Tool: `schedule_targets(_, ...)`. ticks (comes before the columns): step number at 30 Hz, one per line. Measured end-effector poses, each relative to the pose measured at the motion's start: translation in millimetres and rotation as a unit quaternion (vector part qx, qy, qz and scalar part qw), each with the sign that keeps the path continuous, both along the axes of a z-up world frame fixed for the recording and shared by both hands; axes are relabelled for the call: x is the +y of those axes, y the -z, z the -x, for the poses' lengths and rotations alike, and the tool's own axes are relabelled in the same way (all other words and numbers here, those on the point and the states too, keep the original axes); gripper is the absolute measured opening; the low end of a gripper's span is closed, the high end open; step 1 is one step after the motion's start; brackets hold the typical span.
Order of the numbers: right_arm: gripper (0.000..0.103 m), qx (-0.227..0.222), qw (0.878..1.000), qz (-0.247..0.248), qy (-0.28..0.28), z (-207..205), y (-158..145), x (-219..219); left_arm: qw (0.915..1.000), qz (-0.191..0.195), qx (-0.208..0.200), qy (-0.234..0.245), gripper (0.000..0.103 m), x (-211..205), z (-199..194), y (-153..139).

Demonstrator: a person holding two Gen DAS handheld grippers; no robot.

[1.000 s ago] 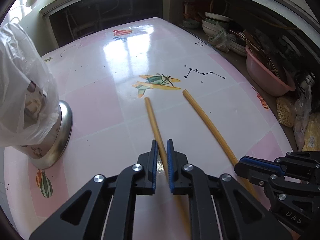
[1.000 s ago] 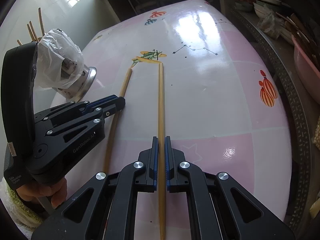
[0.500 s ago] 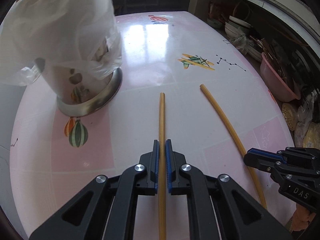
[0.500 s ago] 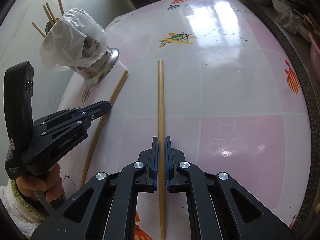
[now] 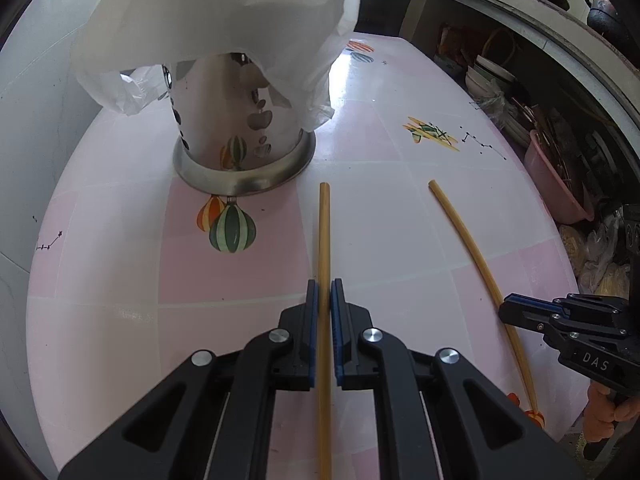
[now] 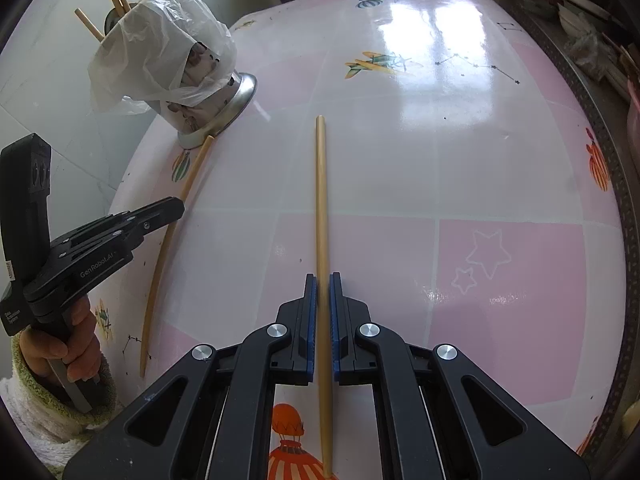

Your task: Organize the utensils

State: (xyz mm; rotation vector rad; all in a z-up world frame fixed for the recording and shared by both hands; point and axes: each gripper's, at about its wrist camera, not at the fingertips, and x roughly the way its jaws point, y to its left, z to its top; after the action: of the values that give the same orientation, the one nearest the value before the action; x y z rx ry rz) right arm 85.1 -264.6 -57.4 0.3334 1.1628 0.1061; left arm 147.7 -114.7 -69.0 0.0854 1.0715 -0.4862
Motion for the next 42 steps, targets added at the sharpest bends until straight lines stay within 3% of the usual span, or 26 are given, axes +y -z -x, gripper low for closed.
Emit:
schedule_targets(4,0.009,0.003,1.000,-0.010,0.002,-3,0,-1,0.9996,0.026,0.014,0.002,0.006,7,-6,1)
schedule_targets(8,0.020,-0.003,1.000,-0.011,0.006,-8,-4,-6,0.9981,0.058,0.020,0.002,0.006,15,-10,-3)
schedule_targets(13,0.021,-0.014,1.000,-0.011,0.001,-18,-9,-7,0.9978,0.065,0.014,0.005,0.009,14,-19,-8)
schedule_targets(18,0.022,-0.022,1.000,-0.012,-0.007,-26,-12,-4,0.9990,0.043,-0.003,0.014,0.017,-6,-33,-12)
schedule_targets(24,0.022,-0.029,0.999,-0.004,-0.015,-33,-14,-1,0.9995,-0.009,-0.027,0.014,0.018,-19,-48,-11)
schedule_targets(40,0.022,-0.037,0.999,-0.004,-0.025,-51,-14,-3,0.9983,-0.052,-0.024,0.006,0.021,-5,-56,5)
schedule_targets(42,0.022,-0.040,0.999,0.000,-0.027,-51,-15,-2,0.9984,-0.053,-0.021,0.003,0.017,-4,-56,9)
